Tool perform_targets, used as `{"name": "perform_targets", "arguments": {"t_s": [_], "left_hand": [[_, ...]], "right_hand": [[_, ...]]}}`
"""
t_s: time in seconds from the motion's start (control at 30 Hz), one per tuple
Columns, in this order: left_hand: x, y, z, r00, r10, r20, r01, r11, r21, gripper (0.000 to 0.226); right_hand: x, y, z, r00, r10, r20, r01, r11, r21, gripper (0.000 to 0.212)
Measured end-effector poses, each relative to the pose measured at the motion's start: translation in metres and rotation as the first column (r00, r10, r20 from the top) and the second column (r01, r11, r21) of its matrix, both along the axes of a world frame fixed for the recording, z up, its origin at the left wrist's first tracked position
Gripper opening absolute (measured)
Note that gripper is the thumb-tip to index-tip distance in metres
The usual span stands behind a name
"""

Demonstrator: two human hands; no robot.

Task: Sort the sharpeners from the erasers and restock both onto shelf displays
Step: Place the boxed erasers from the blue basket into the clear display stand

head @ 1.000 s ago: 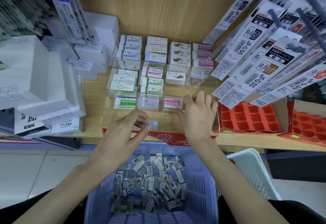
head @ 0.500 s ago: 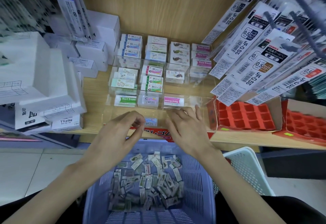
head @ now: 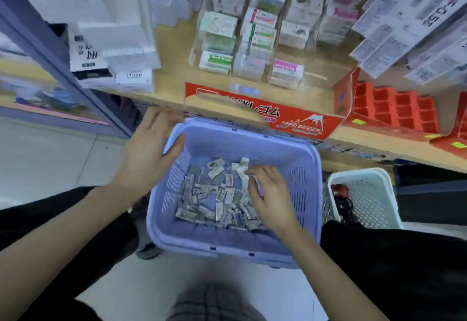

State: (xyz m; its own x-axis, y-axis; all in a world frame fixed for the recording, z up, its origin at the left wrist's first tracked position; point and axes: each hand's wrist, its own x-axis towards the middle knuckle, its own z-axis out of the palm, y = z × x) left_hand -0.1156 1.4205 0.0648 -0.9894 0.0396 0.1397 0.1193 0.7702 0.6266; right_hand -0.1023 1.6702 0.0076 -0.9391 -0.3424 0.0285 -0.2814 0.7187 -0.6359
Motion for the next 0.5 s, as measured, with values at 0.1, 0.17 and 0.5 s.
{"name": "perform_targets", "arguments": {"t_s": [0.1, 0.17, 0.5], "left_hand": [[0.023, -0.009, -0.059, 0.956, 0.141, 0.256, -0.142, 0.990, -0.015, 0.061], [0.032, -0.006, -0.084, 0.883, 0.200, 0.425, -0.247, 0.967, 0.058, 0.073], [0.039, 0.002, -0.124, 0.886, 0.287, 0.364, -0.338, 0.937, 0.085, 0.061]], "right_hand": [[0.009, -0.001, -0.086, 0.861, -0.091, 0.500, 0.056, 0.995, 0.084, 0.031], [0.013, 0.001, -0.132, 0.740, -0.121, 0.661, 0.067, 0.992, 0.106, 0.040], [0.008, 0.036, -0.204, 0.655, -0.441, 0.613, 0.157, 0.874, 0.461, 0.083]]}}
